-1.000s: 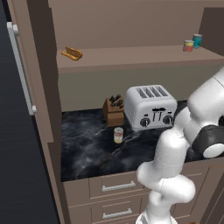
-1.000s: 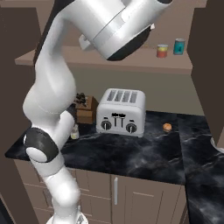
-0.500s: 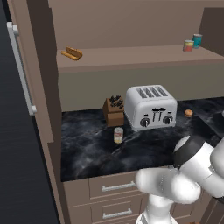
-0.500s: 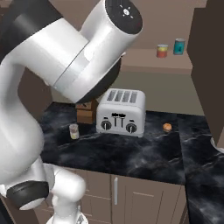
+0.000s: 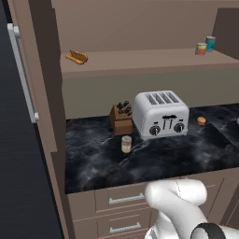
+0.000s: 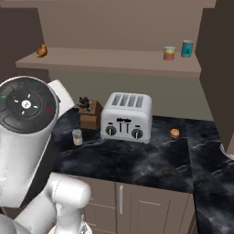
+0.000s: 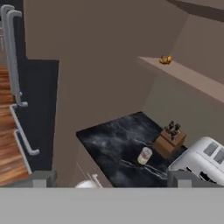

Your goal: Pick the cans from the counter and place them in their designated side in the cabinet.

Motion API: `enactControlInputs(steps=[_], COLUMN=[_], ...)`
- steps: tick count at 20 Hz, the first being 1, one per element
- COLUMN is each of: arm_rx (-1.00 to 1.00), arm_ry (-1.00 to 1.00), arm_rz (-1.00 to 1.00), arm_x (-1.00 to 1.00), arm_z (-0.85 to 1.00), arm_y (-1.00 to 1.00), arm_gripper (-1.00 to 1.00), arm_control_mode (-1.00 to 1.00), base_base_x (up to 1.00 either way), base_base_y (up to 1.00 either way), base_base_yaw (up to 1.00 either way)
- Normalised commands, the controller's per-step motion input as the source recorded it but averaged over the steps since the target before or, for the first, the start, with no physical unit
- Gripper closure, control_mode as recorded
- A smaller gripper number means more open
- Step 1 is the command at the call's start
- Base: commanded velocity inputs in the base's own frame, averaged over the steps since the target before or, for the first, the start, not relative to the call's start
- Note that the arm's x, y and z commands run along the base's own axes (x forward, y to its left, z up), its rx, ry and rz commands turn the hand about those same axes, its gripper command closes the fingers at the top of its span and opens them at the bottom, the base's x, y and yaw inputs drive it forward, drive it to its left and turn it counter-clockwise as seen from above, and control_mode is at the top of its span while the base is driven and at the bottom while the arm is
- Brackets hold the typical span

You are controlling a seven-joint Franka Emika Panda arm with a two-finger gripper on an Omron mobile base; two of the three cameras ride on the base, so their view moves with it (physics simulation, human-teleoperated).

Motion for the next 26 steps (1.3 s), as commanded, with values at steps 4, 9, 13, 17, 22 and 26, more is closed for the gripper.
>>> enactControlInputs(steps=[4,9,13,17,22,26], arm_rx=[-0.04,-0.01,0.02,0.04,0.01,-0.04], arm_ry=[-0.09,-0.03,0.04,0.14,0.31,0.19], arm_rz=[0.0,0.01,0.01,0.01,0.03,0.06], arm_x=[-0.79,-0.52,-0.02,0.07,0.16,0.02], arm_z=[-0.41,-0.25,-0.17,-0.12,-0.06,0.0], arm_y=[0.59,0.37,0.06,0.01,0.0,0.03], arm_gripper=[-1.0,-1.0,-1.0,-1.0,-1.0,-1.0], arm_control_mode=[-1.0,-1.0,-1.0,-1.0,-1.0,-1.0], base_base_x=[0.0,0.0,0.0,0.0,0.0,0.0], base_base_y=[0.0,0.0,0.0,0.0,0.0,0.0], base_base_yaw=[0.0,0.0,0.0,0.0,0.0,0.0])
